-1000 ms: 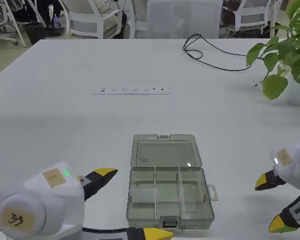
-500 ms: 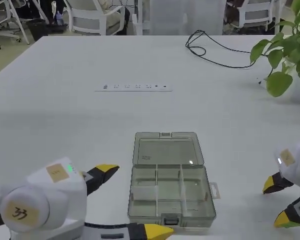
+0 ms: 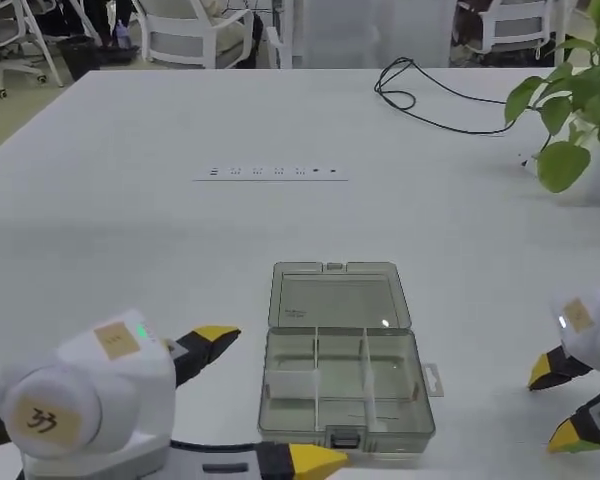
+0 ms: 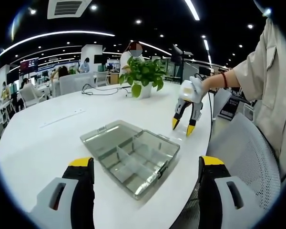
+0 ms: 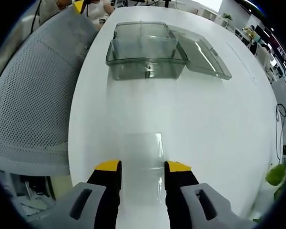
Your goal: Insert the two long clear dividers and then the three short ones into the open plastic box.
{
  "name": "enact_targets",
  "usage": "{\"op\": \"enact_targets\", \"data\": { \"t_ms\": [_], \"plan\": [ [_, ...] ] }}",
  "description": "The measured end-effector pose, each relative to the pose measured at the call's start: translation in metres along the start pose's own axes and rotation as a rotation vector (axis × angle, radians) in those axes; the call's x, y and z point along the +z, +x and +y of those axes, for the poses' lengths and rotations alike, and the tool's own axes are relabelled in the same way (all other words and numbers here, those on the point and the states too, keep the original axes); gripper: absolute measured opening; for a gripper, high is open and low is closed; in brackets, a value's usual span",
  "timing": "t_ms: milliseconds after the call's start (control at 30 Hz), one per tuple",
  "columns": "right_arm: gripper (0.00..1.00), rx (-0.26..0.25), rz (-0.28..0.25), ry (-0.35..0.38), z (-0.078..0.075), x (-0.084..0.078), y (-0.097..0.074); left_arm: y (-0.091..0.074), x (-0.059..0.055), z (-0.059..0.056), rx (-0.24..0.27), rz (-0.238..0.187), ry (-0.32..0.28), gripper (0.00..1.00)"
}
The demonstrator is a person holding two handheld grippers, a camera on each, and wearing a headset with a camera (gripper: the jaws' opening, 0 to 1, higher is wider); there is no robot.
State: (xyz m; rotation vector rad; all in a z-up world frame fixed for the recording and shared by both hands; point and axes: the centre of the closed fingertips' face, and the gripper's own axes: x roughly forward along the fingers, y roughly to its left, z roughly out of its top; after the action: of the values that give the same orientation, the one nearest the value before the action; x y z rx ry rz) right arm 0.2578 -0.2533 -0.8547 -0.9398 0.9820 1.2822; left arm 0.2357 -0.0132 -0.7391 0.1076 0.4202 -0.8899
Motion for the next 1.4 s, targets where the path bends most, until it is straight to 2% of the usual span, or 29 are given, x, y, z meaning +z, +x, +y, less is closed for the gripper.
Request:
{"op": "enact_targets", "data": {
  "t_ms": [133,600,733,967,1167,1400],
  "plan": [
    [0.33,-0.007,-0.006,0.033,-0.001,0.001,0.000,-0.001,-0.001,0.000,0.001,0.004,0.001,0.92],
    [0.32,-0.028,0.000,0.055,0.000,0.003,-0.003,-0.002,0.000,0.000,0.006,-0.006,0.000,0.92],
    [0.32,-0.063,-0.002,0.056,-0.004,0.001,-0.005,-0.003,0.001,0.001,0.007,-0.011,-0.012,0.92],
    [0.32,-0.141,-0.043,0.059,-0.015,0.010,-0.017,-0.002,0.000,-0.001,0.004,-0.010,-0.014,0.91],
    [0.32,-0.211,-0.081,0.043,-0.022,0.026,-0.032,-0.001,-0.002,-0.002,0.003,0.002,-0.022,0.88],
    [0.32,-0.258,-0.112,0.023,-0.028,0.043,-0.042,0.000,-0.004,0.000,0.015,0.008,-0.053,0.82]
  ]
}}
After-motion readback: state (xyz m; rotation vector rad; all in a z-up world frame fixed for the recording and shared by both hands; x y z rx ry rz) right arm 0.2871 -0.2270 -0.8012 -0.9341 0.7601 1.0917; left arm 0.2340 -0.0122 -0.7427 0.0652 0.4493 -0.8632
